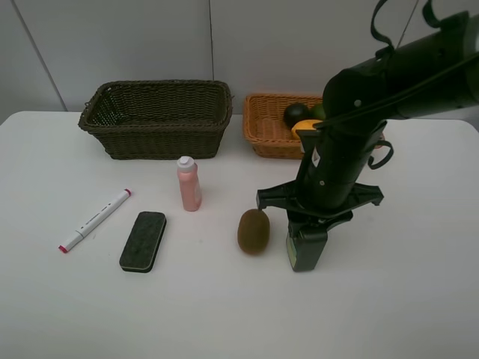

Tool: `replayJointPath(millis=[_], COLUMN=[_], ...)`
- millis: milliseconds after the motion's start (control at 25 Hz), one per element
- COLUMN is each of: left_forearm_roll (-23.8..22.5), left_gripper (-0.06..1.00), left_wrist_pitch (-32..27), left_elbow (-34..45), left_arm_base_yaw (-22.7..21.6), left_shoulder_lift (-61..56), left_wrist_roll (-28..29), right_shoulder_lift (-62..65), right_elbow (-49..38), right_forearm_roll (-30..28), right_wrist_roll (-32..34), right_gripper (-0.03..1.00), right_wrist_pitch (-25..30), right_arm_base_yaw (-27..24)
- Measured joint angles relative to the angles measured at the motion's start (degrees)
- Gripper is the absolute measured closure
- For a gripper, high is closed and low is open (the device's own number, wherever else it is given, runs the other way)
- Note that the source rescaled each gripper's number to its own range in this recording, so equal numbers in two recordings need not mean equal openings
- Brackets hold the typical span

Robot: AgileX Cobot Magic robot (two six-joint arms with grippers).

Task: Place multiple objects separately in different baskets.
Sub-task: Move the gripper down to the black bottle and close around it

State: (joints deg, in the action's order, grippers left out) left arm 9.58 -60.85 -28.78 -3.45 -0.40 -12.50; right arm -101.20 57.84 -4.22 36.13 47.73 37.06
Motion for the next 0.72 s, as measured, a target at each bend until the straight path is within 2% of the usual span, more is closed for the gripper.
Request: replayJointPath(millis=[720], left_forearm_roll=[0.00], left_gripper=[-0.06], left_wrist_pitch=[0.00], left_elbow=[0.00], left_arm_base_yaw=[0.00], left_shoulder_lift=[0.00], left_wrist_roll=[0.00], right_shoulder_lift=[0.00], right_elbow=[0.00], right_forearm_roll=[0.00], right_wrist_roll=[0.00], right_gripper=[0.96], right_wrist_pitch=[0.00], right_arm_base_yaw=[0.00])
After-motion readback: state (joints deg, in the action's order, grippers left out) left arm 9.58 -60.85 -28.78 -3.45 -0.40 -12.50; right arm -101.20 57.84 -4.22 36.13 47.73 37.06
